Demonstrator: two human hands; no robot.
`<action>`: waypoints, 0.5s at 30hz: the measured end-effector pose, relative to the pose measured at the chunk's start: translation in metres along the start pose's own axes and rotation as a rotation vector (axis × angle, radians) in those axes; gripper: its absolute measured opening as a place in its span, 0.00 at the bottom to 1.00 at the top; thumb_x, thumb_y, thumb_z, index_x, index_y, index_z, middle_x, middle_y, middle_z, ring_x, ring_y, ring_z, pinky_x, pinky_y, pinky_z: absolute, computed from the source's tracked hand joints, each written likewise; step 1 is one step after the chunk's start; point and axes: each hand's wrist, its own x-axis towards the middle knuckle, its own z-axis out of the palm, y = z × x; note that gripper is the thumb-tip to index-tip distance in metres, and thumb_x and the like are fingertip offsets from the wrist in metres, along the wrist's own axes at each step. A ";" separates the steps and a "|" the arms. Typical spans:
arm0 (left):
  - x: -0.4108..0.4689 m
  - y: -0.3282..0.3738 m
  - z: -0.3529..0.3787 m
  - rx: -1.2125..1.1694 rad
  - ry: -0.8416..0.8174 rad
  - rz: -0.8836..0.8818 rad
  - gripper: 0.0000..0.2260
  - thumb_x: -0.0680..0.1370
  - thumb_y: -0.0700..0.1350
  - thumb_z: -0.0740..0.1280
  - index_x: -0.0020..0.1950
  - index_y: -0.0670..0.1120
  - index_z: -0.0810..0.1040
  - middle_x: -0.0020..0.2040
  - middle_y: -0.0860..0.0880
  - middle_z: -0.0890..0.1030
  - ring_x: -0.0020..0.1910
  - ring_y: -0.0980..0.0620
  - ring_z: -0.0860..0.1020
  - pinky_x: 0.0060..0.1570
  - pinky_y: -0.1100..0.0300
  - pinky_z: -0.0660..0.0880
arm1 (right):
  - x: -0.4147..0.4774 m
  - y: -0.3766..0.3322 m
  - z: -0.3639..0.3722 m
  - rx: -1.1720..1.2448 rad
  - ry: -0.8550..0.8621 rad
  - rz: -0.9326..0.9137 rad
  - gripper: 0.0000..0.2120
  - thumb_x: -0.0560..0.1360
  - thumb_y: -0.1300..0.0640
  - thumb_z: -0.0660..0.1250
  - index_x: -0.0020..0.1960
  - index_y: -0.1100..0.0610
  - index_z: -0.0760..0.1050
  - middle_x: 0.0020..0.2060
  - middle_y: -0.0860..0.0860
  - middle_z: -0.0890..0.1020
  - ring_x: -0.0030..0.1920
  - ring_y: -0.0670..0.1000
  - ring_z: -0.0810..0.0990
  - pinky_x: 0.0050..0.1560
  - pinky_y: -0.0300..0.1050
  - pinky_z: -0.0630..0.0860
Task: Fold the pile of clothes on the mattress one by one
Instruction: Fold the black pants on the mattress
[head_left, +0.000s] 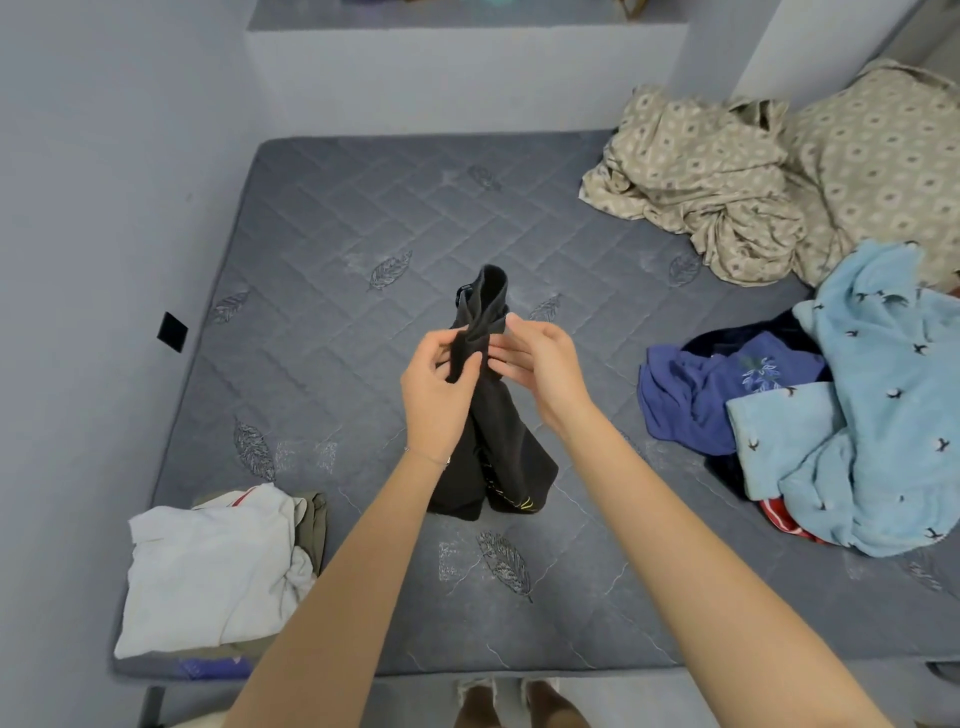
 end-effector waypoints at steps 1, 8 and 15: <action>-0.002 0.001 -0.002 -0.029 -0.019 -0.003 0.10 0.75 0.33 0.69 0.53 0.43 0.77 0.49 0.54 0.80 0.50 0.62 0.80 0.53 0.66 0.76 | 0.002 -0.001 -0.002 -0.011 -0.012 0.074 0.16 0.78 0.50 0.66 0.56 0.63 0.73 0.51 0.59 0.80 0.49 0.53 0.81 0.49 0.45 0.82; -0.011 -0.002 -0.011 0.030 -0.640 -0.042 0.13 0.74 0.31 0.69 0.56 0.43 0.81 0.56 0.50 0.82 0.58 0.55 0.79 0.62 0.61 0.74 | 0.023 -0.003 -0.022 -0.221 -0.072 0.416 0.25 0.70 0.42 0.72 0.59 0.59 0.76 0.51 0.56 0.84 0.48 0.54 0.83 0.47 0.50 0.80; 0.008 -0.022 -0.024 0.101 -0.420 -0.167 0.09 0.82 0.40 0.60 0.57 0.41 0.78 0.54 0.47 0.82 0.52 0.55 0.80 0.58 0.56 0.74 | 0.012 0.017 -0.033 -0.491 -0.054 0.215 0.08 0.72 0.63 0.71 0.50 0.58 0.78 0.48 0.55 0.83 0.45 0.52 0.81 0.43 0.43 0.77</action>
